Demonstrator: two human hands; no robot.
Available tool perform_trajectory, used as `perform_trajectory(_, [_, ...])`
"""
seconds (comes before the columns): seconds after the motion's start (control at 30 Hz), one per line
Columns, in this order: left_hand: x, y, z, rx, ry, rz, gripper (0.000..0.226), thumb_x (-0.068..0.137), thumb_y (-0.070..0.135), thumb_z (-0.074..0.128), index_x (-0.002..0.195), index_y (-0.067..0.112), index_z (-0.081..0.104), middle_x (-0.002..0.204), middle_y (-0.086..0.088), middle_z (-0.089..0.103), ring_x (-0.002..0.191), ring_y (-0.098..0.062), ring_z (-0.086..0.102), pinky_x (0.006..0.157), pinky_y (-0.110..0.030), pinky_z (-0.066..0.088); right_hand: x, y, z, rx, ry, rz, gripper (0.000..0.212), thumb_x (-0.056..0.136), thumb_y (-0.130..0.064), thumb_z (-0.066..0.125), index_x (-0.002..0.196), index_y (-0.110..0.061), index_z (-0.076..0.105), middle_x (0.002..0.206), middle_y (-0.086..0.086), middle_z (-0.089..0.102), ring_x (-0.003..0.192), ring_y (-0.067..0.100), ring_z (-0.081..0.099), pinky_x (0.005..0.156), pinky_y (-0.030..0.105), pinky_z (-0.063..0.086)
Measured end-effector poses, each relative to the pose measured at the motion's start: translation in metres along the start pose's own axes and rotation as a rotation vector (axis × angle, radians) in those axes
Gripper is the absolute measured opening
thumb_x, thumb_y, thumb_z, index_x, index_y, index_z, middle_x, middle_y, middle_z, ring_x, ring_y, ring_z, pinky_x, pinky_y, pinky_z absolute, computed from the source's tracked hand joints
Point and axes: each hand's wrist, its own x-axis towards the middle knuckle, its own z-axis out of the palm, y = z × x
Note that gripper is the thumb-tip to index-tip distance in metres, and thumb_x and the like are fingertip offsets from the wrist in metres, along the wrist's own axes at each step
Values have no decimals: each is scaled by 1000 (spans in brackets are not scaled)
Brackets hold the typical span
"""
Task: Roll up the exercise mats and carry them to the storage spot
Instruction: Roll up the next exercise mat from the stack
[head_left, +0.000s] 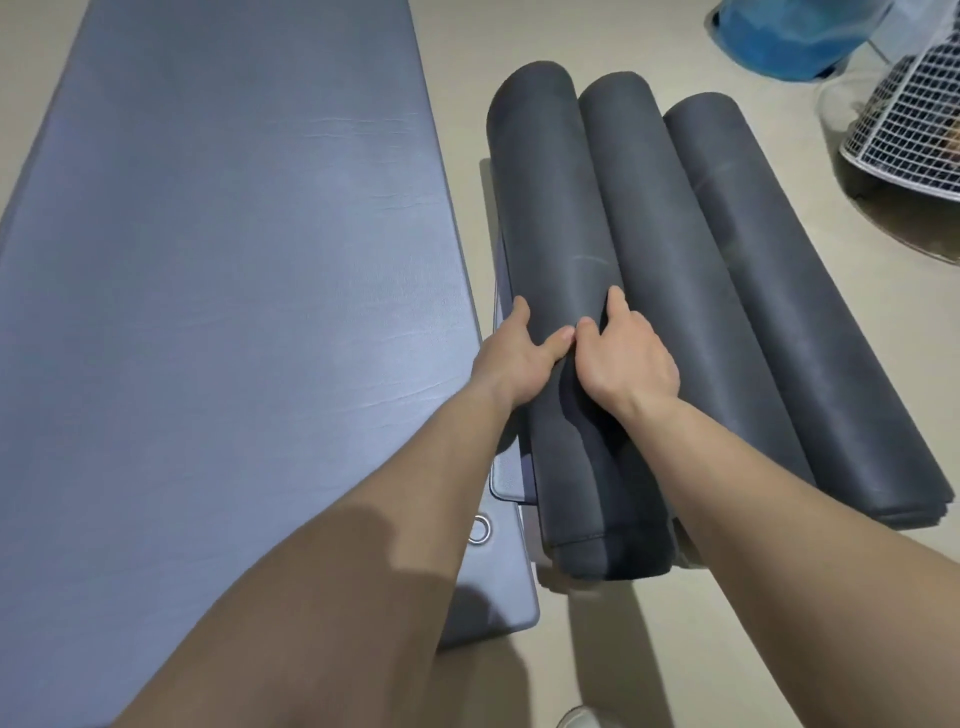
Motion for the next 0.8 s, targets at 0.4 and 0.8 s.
perform_trajectory(0.4, [-181,-124,-129,815,-13,-137,74,92,58,58,156,32,32,152,2,47,138,-26,45,104,-41,45,-153,-45,52,-245,-180,-488,46,99,-33,49,143,-20,51,143,7,48,125,33,49,96,44,44])
perform_trajectory(0.8, [-281,-262,-199,1196,22,-97,94,80,49,77,156,32,23,162,-4,21,138,-37,29,97,-44,48,-253,-23,165,-557,-292,-738,47,90,-27,71,127,-23,41,131,7,40,108,34,43,76,42,36])
